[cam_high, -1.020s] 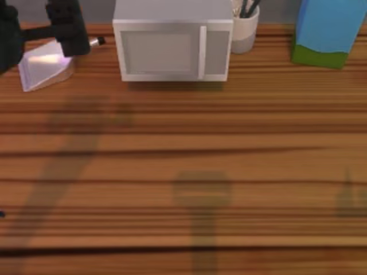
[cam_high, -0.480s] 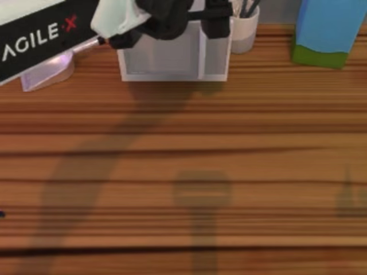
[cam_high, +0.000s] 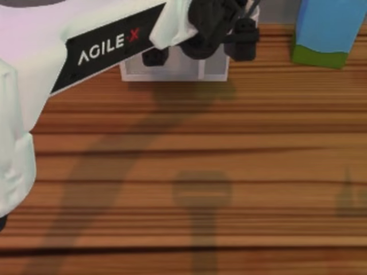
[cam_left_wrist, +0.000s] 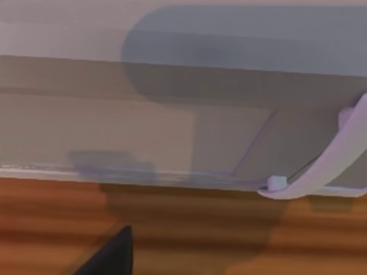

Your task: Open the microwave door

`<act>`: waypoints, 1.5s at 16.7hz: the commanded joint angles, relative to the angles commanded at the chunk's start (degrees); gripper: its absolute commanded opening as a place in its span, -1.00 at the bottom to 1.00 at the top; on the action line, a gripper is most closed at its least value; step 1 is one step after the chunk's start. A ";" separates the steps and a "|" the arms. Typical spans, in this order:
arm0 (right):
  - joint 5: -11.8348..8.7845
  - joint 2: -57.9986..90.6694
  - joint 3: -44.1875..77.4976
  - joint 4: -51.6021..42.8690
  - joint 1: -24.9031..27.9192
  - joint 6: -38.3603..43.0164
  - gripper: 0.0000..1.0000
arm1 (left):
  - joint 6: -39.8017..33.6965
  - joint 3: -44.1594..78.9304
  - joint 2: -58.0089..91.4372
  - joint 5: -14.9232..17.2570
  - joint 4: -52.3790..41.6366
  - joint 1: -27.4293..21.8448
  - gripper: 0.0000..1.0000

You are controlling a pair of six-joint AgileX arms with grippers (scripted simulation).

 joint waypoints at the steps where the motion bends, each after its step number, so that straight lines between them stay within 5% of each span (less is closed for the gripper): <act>1: 0.00 0.00 0.00 0.00 0.00 0.00 1.00 | 0.00 0.00 0.00 0.00 0.00 0.00 1.00; 14: 0.00 0.00 0.00 0.00 0.00 0.00 1.00 | 3.42 6.25 12.01 2.31 7.11 3.74 1.00; 25: 0.00 0.00 0.00 0.00 0.00 0.00 1.00 | 3.42 6.25 12.01 2.31 7.11 3.74 -0.66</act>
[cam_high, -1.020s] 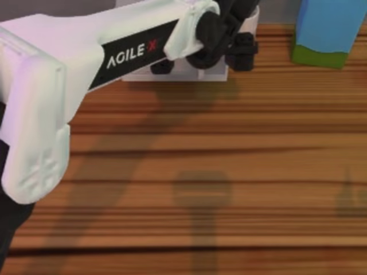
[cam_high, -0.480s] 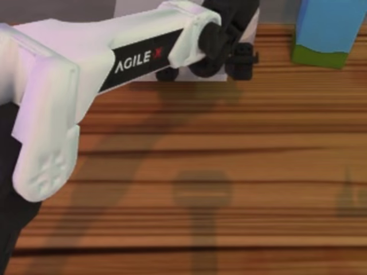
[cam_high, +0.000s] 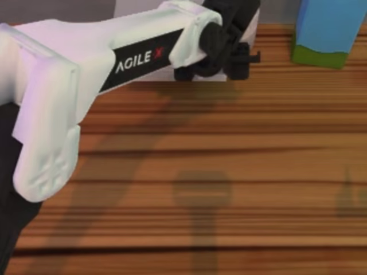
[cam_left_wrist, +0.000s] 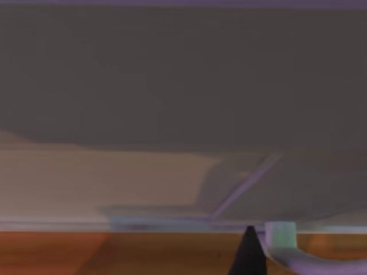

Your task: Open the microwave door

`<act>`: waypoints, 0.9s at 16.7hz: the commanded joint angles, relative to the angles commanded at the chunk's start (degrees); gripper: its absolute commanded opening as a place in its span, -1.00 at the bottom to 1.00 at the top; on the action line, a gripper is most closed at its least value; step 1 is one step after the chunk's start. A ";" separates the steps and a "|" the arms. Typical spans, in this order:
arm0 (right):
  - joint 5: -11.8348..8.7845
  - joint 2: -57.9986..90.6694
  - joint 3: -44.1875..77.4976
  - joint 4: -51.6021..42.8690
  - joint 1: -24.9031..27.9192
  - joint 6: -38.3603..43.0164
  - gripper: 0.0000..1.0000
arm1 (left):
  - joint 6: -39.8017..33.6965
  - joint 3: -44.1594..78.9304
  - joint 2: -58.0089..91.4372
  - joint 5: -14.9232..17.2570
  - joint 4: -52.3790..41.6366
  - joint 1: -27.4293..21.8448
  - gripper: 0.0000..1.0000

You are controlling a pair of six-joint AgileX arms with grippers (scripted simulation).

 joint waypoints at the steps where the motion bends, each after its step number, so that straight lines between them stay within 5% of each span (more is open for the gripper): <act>1: 0.00 0.00 0.00 0.00 0.00 0.00 1.00 | 0.00 0.00 0.00 0.00 0.00 0.00 -0.81; 3: 0.00 0.00 0.00 0.00 0.00 0.00 1.00 | 0.00 0.00 0.00 0.00 0.00 0.00 -1.00; 15: 0.00 0.00 0.00 0.00 0.00 0.00 1.00 | -0.91 -7.26 -3.95 -0.54 1.68 -1.95 -1.00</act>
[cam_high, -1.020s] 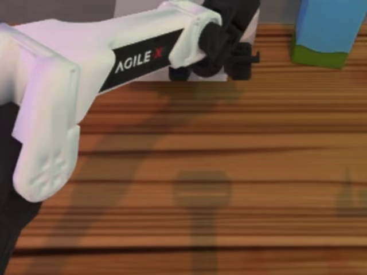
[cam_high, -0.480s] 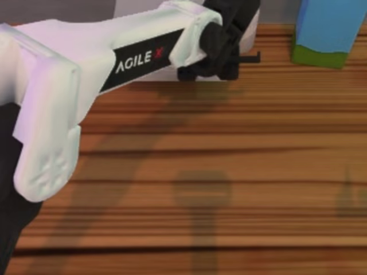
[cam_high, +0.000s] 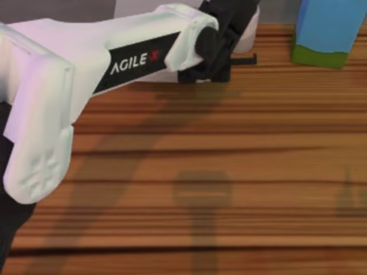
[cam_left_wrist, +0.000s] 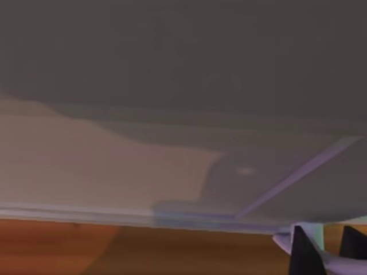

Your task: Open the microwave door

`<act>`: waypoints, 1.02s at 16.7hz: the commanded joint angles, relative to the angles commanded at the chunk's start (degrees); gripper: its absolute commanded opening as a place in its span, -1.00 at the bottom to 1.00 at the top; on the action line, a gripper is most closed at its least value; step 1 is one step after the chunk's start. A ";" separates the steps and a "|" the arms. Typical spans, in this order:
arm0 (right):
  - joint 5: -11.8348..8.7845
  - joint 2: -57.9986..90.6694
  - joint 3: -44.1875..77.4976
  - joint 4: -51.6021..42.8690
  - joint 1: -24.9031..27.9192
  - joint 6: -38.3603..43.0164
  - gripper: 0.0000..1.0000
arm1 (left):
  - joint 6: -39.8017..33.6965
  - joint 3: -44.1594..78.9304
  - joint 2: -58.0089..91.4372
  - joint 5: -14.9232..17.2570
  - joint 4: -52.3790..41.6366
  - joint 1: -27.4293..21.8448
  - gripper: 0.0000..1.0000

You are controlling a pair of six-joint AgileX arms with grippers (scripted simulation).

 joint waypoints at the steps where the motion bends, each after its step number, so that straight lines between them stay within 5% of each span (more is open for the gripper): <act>1: 0.00 0.00 0.00 0.00 0.00 0.00 1.00 | -0.43 -1.44 -0.88 -0.37 0.87 0.02 -1.00; 17: 0.00 0.00 0.00 0.00 0.00 0.00 1.00 | -0.82 -2.68 -1.86 -0.64 1.78 0.04 -1.00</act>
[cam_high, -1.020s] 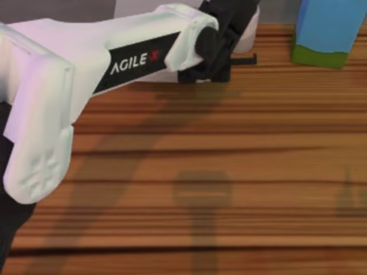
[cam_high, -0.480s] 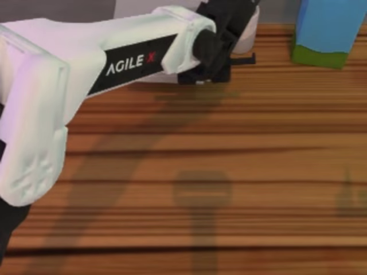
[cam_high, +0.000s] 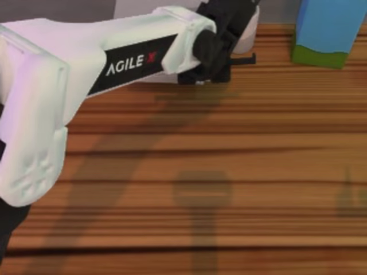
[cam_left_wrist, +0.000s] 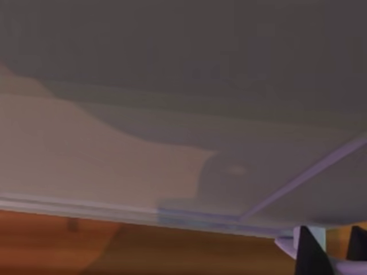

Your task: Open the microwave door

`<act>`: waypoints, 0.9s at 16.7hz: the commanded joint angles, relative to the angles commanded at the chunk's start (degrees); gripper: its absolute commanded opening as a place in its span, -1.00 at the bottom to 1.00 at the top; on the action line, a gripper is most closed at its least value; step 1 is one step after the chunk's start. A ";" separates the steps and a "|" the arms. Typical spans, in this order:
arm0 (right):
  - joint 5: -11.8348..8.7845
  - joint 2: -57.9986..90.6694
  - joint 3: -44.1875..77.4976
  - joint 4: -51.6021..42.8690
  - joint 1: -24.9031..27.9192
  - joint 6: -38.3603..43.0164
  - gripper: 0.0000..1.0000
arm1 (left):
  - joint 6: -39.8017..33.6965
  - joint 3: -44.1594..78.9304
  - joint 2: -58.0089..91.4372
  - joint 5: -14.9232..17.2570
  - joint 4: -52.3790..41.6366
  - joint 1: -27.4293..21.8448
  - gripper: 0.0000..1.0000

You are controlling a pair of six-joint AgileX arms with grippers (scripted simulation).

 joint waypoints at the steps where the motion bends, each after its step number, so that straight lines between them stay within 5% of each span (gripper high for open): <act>1: 0.00 0.00 0.00 0.00 0.00 0.00 1.00 | 0.00 0.00 0.00 0.00 0.00 0.00 -1.00; 15: 0.00 0.00 0.00 0.00 0.00 0.00 1.00 | 1.37 -2.54 -1.27 1.13 1.65 -0.06 -1.00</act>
